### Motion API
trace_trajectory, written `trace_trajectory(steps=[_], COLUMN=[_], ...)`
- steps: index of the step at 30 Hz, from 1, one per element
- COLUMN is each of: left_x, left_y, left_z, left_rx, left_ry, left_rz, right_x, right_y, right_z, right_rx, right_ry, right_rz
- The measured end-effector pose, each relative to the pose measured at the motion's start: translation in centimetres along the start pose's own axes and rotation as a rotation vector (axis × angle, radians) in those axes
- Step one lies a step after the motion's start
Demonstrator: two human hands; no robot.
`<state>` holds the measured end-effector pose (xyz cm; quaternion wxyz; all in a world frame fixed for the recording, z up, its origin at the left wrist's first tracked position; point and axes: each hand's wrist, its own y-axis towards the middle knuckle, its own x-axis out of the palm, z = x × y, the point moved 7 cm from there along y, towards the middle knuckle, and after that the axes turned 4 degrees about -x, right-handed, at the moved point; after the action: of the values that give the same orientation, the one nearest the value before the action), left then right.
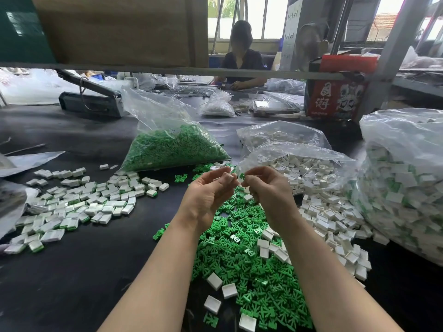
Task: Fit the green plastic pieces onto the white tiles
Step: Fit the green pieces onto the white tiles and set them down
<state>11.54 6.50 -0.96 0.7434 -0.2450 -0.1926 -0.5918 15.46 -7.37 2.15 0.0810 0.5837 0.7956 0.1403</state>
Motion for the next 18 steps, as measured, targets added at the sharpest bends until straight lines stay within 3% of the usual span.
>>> trace_trajectory(steps=[7, 18], left_x=[0.04, 0.29], left_y=[0.10, -0.11], left_z=[-0.51, -0.21], left_rx=[-0.047, 0.003], left_ry=[-0.128, 0.041], left_rz=[-0.009, -0.007], right_x=[0.26, -0.23], right_y=[-0.18, -0.02], right_z=[-0.25, -0.59], right_rx=[-0.074, -0.158], right_ry=[-0.046, -0.067], right_rz=[0.002, 0.075])
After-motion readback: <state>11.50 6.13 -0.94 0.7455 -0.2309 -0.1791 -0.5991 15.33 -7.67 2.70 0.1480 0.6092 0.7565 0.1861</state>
